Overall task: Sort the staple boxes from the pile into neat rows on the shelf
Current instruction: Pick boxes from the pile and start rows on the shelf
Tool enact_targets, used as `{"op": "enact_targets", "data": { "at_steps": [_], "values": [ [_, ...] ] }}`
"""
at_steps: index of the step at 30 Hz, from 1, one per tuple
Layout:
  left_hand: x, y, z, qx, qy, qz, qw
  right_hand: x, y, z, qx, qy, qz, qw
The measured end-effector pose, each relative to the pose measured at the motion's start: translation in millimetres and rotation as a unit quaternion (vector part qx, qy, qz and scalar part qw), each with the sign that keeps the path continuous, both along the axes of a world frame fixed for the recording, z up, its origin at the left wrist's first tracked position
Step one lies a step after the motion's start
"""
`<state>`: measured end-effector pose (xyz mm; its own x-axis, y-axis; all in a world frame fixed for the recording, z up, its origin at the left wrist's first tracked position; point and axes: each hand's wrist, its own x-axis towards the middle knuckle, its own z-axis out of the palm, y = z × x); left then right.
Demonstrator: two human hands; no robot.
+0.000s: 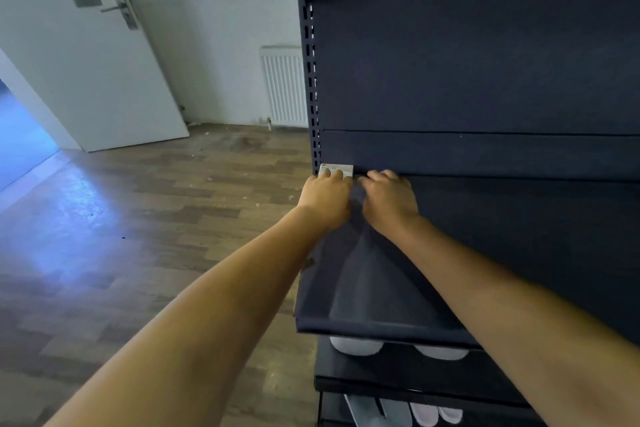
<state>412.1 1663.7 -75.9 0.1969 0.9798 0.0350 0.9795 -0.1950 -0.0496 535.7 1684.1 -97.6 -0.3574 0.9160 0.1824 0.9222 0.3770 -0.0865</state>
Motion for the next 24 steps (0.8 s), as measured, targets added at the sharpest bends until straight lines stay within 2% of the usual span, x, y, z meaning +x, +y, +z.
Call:
{"op": "enact_targets", "data": {
  "at_steps": [7,12,24],
  "values": [
    [59.3,-7.2,9.6,0.032,0.028,-0.017,0.999,62.0,-15.5,10.8,0.002,0.021,-0.034,0.999],
    [120.7,-2.5,3.4,0.039,0.020,0.008,0.999,125.0,-19.0,13.4,0.010,0.018,-0.035,0.999],
    [349.1,-9.1,8.1,0.048,-0.053,0.024,0.997,342.9,-22.3,38.4,0.006,0.000,-0.028,1.000]
  ]
}}
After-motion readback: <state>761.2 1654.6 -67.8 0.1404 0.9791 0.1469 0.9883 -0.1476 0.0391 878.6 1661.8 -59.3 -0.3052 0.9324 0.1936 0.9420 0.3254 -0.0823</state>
